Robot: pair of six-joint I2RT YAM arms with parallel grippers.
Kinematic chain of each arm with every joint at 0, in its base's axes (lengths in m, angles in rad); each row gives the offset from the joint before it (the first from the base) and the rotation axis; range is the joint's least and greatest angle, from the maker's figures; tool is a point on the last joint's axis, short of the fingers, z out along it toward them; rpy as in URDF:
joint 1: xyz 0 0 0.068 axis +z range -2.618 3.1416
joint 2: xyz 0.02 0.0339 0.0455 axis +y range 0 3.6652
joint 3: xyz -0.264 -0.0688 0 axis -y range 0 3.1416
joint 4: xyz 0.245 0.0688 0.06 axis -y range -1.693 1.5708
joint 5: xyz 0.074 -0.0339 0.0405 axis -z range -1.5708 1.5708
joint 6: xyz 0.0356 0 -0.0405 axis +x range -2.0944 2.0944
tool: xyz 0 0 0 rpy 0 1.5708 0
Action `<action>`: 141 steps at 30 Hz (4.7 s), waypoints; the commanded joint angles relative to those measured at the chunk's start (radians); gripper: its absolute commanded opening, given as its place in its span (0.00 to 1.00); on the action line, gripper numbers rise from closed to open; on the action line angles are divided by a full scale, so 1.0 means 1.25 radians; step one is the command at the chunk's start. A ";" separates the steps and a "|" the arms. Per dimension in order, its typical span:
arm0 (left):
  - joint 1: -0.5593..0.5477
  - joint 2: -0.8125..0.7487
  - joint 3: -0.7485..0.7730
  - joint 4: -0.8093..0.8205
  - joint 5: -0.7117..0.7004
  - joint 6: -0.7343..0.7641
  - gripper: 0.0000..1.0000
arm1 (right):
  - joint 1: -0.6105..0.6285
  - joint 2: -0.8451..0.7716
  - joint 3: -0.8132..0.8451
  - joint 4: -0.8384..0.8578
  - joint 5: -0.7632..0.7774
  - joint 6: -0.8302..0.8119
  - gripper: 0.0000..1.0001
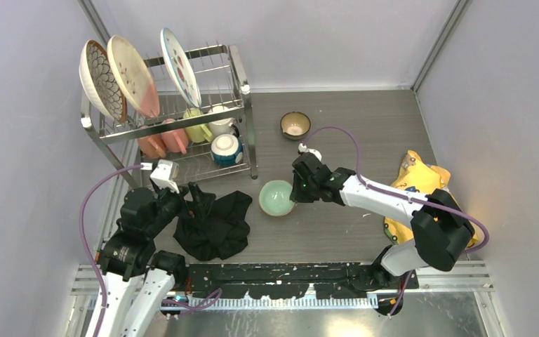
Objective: Load the mixed dishes into the dish rack
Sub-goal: Move the bowl to the center of the board, then pick up the bowl from the center of the board.
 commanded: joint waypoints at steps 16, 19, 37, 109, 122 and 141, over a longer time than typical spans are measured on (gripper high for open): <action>0.000 0.061 0.004 0.064 0.133 0.029 0.79 | 0.056 0.019 0.004 0.081 0.007 0.033 0.40; -0.003 0.066 0.001 0.082 0.140 0.035 0.78 | 0.056 -0.024 0.008 0.057 0.025 0.033 0.54; -0.372 0.301 0.074 0.170 -0.125 0.170 0.72 | 0.055 -0.458 -0.087 -0.028 0.299 0.046 1.00; -0.402 0.472 0.010 0.516 -0.037 -0.148 0.00 | 0.055 -0.811 -0.210 -0.102 0.430 0.045 1.00; -0.078 0.336 -0.046 0.571 0.116 -0.366 0.00 | 0.055 -0.828 -0.211 -0.113 0.432 0.045 1.00; 0.276 0.381 -0.155 0.815 0.286 -0.636 0.00 | 0.055 -0.836 -0.197 -0.126 0.437 0.029 1.00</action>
